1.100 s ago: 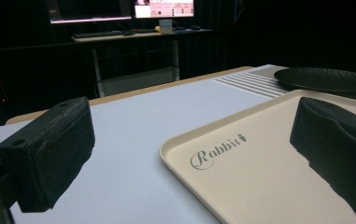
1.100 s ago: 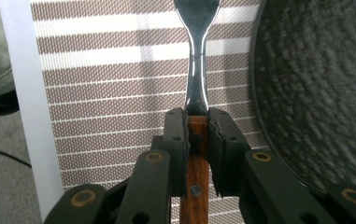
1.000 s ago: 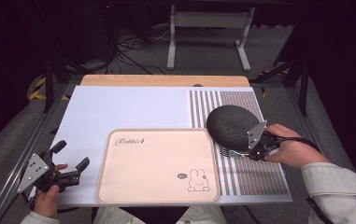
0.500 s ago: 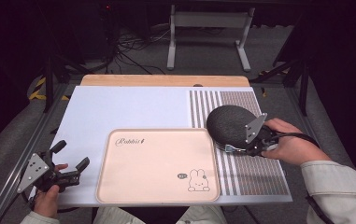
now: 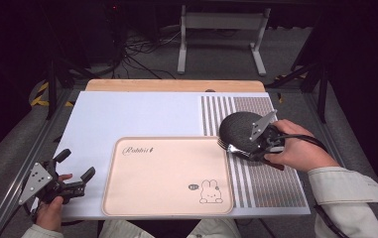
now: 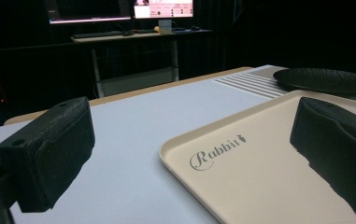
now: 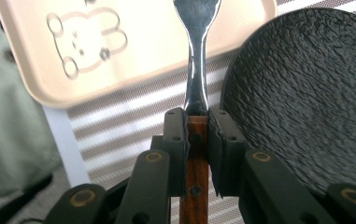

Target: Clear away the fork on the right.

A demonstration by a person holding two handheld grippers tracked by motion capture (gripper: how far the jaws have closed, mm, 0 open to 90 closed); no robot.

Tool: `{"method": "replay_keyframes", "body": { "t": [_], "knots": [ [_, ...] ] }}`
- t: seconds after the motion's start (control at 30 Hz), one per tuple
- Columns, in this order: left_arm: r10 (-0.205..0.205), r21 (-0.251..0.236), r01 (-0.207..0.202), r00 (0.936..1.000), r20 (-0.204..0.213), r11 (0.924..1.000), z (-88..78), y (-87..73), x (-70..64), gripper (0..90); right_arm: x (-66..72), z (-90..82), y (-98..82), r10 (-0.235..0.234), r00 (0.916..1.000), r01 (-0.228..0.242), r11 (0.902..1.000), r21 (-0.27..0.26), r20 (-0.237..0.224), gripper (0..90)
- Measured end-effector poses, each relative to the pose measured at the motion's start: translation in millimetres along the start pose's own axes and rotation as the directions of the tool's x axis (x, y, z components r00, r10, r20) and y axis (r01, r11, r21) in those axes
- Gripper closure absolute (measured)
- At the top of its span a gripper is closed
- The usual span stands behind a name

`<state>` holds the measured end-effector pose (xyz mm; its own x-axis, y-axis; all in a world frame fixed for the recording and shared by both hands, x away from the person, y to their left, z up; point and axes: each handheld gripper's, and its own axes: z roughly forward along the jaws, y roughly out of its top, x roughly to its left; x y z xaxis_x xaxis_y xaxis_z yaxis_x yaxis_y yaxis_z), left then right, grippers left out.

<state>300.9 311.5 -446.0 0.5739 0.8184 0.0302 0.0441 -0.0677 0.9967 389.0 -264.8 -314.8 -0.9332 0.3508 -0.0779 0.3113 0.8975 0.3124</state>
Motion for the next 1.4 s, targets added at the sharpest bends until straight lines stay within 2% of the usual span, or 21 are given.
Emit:
{"method": "replay_keyframes", "body": {
  "t": [0.07, 0.2, 0.27, 0.4, 0.53, 0.73, 0.77, 0.87, 0.97, 1.0, 1.03, 1.13, 1.23, 1.27, 1.3, 1.4],
  "knots": [
    [0.001, 0.001, -0.001, 1.0000, -0.002, 1.0000, -0.1, 0.1, 0.2, 0.8, 1.2, 0.8, 4.4, 0.014, 0.9999, -0.014, 0.9999, -0.004, -0.003, 78.6],
    [-0.001, 0.000, 0.001, 1.0000, -0.001, 1.0000, -0.2, 0.1, 0.1, 0.8, 2.9, 1.9, 13.4, 0.072, 0.9973, -0.073, 0.9972, -0.018, -0.014, 78.6],
    [-0.002, -0.005, 0.002, 1.0000, -0.003, 1.0000, -0.2, 0.1, 0.2, 0.8, 2.4, 2.2, 17.6, 0.092, 0.9958, -0.092, 0.9956, -0.019, 0.001, 78.7],
    [0.000, -0.001, 0.000, 1.0000, -0.001, 1.0000, -0.5, 0.3, 0.7, 0.8, 3.9, 2.6, 25.7, 0.156, 0.9877, -0.156, 0.9873, -0.032, 0.003, 78.6],
    [0.001, -0.002, -0.001, 1.0000, -0.001, 1.0000, -0.5, 0.5, 0.6, 0.8, 7.0, 3.0, 32.6, 0.187, 0.9824, -0.186, 0.9817, -0.039, 0.007, 78.6],
    [0.000, -0.004, 0.000, 1.0000, 0.000, 1.0000, -0.7, 0.7, 0.6, 0.8, 11.2, 5.3, 44.1, 0.276, 0.9611, -0.276, 0.9592, -0.061, -0.014, 78.7],
    [0.001, -0.004, -0.001, 1.0000, 0.001, 1.0000, -0.7, 0.8, 0.7, 0.8, 12.3, 6.1, 46.1, 0.294, 0.9557, -0.294, 0.9531, -0.071, -0.015, 78.7],
    [0.000, -0.006, 0.000, 1.0000, 0.000, 1.0000, -0.8, 0.8, 0.7, 0.8, 14.8, 7.6, 50.4, 0.317, 0.9483, -0.317, 0.9454, -0.077, -0.007, 78.7],
    [0.001, -0.006, -0.001, 1.0000, 0.000, 1.0000, -0.8, 1.0, 0.6, 0.8, 18.5, 9.8, 55.9, 0.358, 0.9335, -0.358, 0.9302, -0.080, -0.012, 78.7],
    [0.002, -0.006, -0.002, 1.0000, 0.001, 1.0000, -0.8, 1.0, 0.6, 0.8, 18.5, 9.8, 55.9, 0.358, 0.9335, -0.358, 0.9302, -0.080, -0.012, 78.7],
    [0.002, -0.006, -0.002, 1.0000, 0.001, 1.0000, -0.8, 1.0, 0.6, 0.8, 20.5, 10.8, 58.5, 0.377, 0.9260, -0.377, 0.9226, -0.081, -0.011, 78.7],
    [0.000, -0.008, 0.000, 1.0000, 0.002, 1.0000, -0.8, 1.2, 0.6, 0.8, 24.4, 13.1, 63.6, 0.412, 0.9112, -0.411, 0.9077, -0.085, -0.007, 78.7],
    [0.000, -0.010, 0.000, 1.0000, 0.001, 0.9999, -1.2, 1.3, 0.7, 0.8, 27.2, 15.1, 67.7, 0.449, 0.8936, -0.447, 0.8871, -0.115, -0.013, 78.7],
    [0.000, -0.012, 0.000, 1.0000, 0.001, 0.9999, -1.4, 1.4, 0.7, 0.8, 28.6, 15.9, 69.1, 0.465, 0.8853, -0.462, 0.8787, -0.120, -0.003, 78.7],
    [-0.001, -0.013, 0.001, 1.0000, 0.001, 0.9999, -1.5, 1.5, 0.7, 0.8, 29.9, 16.5, 70.3, 0.487, 0.8732, -0.484, 0.8665, -0.120, -0.006, 78.7],
    [0.002, -0.012, -0.002, 1.0000, 0.004, 0.9999, -1.8, 1.9, 0.7, 0.8, 32.6, 18.8, 72.7, 0.529, 0.8487, -0.525, 0.8416, -0.125, -0.006, 78.8]
  ]
}}
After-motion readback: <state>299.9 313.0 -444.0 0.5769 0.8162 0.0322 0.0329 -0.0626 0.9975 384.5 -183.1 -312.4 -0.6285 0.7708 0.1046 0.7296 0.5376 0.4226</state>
